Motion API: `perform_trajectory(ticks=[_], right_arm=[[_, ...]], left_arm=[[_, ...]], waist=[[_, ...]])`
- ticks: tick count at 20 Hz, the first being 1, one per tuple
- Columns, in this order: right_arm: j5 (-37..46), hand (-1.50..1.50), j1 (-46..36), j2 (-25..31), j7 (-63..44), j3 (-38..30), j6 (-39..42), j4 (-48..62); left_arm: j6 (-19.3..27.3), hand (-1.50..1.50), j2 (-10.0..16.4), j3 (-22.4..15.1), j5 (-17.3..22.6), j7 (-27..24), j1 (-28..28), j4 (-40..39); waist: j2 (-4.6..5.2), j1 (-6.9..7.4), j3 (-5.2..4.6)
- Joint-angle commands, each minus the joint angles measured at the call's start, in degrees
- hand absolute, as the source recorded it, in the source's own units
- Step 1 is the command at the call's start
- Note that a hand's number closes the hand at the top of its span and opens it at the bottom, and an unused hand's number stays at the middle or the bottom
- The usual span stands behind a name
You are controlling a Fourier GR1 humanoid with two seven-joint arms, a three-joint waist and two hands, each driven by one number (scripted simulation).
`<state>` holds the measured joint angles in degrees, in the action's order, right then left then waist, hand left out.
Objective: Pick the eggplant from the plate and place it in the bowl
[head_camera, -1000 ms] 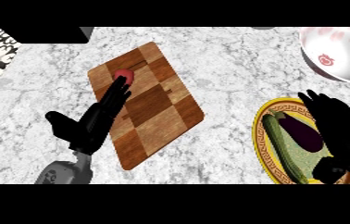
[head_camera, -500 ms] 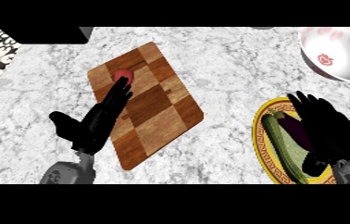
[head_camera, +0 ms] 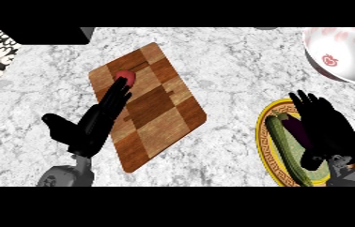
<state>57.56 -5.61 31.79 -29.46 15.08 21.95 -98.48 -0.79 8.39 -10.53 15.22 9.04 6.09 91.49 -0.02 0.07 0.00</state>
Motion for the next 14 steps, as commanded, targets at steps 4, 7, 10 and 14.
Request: perform_trajectory(ticks=[4,7,10,14], right_arm=[[5.4,-1.5,-1.4,-4.7,2.2,-1.2,0.3,2.6],[5.9,-1.5,-2.6,-4.9,6.7,-4.9,-1.9,8.1],[8.0,-1.5,0.1,-6.7,7.9,-4.9,-4.2,8.6],[8.5,-1.5,-3.1,-5.8,12.5,-8.4,-5.8,14.5]], left_arm=[[-0.7,0.0,-3.2,1.0,-2.1,0.6,3.4,-4.3],[-0.7,0.0,-4.0,0.2,-4.3,-1.8,-0.1,-1.9],[-2.3,0.0,-3.3,2.1,-3.9,-0.7,1.2,-2.8],[-4.7,0.0,-2.6,2.2,-4.0,-2.3,-2.7,-1.6]], waist=[[0.03,-0.12,0.0],[0.03,0.03,0.0],[0.01,-0.06,0.0],[0.01,0.1,0.0]])
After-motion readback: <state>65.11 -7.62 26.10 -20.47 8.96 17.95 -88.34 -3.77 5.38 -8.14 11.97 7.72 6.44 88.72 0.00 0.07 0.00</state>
